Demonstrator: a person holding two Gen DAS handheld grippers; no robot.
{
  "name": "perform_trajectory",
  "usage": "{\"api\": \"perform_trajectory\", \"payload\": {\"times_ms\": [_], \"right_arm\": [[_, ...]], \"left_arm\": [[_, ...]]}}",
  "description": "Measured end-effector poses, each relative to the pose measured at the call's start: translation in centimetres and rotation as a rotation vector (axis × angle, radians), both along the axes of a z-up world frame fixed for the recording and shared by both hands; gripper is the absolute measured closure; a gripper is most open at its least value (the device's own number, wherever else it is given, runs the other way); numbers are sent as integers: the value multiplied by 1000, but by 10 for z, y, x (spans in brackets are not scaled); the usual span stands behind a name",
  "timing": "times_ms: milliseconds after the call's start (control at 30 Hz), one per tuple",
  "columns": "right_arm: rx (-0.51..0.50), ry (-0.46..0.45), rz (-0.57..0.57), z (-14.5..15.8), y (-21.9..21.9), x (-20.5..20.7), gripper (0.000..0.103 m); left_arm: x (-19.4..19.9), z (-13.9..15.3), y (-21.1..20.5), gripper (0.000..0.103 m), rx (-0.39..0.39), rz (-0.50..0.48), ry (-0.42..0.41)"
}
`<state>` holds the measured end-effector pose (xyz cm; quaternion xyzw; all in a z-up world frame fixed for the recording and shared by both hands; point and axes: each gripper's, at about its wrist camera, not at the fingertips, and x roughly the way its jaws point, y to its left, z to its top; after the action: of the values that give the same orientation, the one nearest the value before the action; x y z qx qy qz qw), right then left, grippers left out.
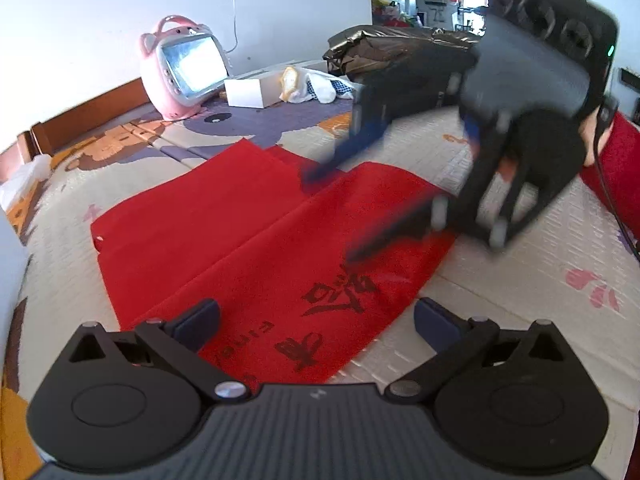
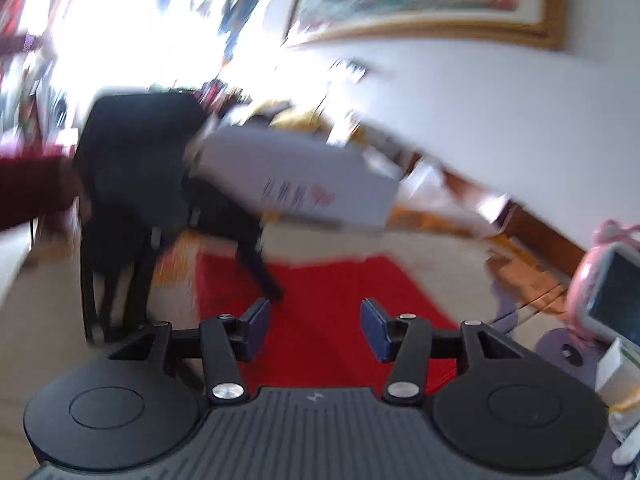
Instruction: Fold shopping bag
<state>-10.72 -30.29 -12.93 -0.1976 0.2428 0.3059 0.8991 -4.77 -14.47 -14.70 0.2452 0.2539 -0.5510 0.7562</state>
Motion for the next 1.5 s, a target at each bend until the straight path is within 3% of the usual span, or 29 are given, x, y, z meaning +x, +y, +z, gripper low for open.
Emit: {"api": "perform_trajectory", "payload": {"times_ms": [67, 200, 267, 300, 367, 433, 500, 700, 900, 933, 967, 1000, 1033, 1100, 1167, 1233, 1333, 1433, 1500], "right_arm": [[13, 18, -6, -2, -1, 4, 54], [64, 55, -24, -3, -3, 10, 53], [79, 68, -38, -3, -5, 12, 47], [83, 70, -48, -3, -5, 12, 43], [51, 35, -92, -4, -3, 10, 18], [5, -11, -137, -5, 0, 8, 0], [-51, -71, -176, -7, 6, 3, 0], [-9, -22, -181, -7, 1, 13, 0], [-103, -82, -199, -3, 7, 0, 2], [-170, -165, -209, 0, 8, -7, 11], [-206, -230, -219, 2, 8, -12, 12], [-264, -405, -244, 7, 7, -29, 11], [-272, -512, -251, 10, 3, -42, 9], [-264, -580, -200, 12, -7, -59, 8], [-309, -567, -163, 8, -12, -67, 8], [-406, -481, -96, 1, -16, -78, 9], [-405, -368, 6, 1, -23, -91, 9], [-524, -307, 40, -8, -20, -94, 10], [-550, -309, 61, -6, -17, -96, 10]], "left_arm": [[-11, 3, 1, 0, 8, -13, -54], [-38, 14, 1, 0, 48, -17, -255], [-39, 16, -3, 0, 52, -10, -294], [-37, 16, -6, 0, 56, -11, -280], [-20, 13, -13, 0, 66, -29, -152], [2, 10, -16, 0, 65, -25, -4], [17, 7, -13, 0, 44, -17, 97], [12, 1, -6, 0, 2, -35, 67], [13, -1, -6, 0, -2, -37, 66], [13, -1, -5, 0, -3, -38, 66], [13, -1, -5, 0, -3, -38, 66], [13, -1, -5, 0, -4, -39, 66], [13, -1, -5, 0, -4, -39, 66], [13, -1, -4, 0, -5, -41, 67], [13, -1, -4, 0, -7, -41, 67], [13, -1, -4, 0, -8, -40, 63], [12, -1, -3, 0, -10, -37, 55], [12, -1, -3, 0, -11, -36, 57], [12, -1, -3, 0, -12, -36, 58]]}}
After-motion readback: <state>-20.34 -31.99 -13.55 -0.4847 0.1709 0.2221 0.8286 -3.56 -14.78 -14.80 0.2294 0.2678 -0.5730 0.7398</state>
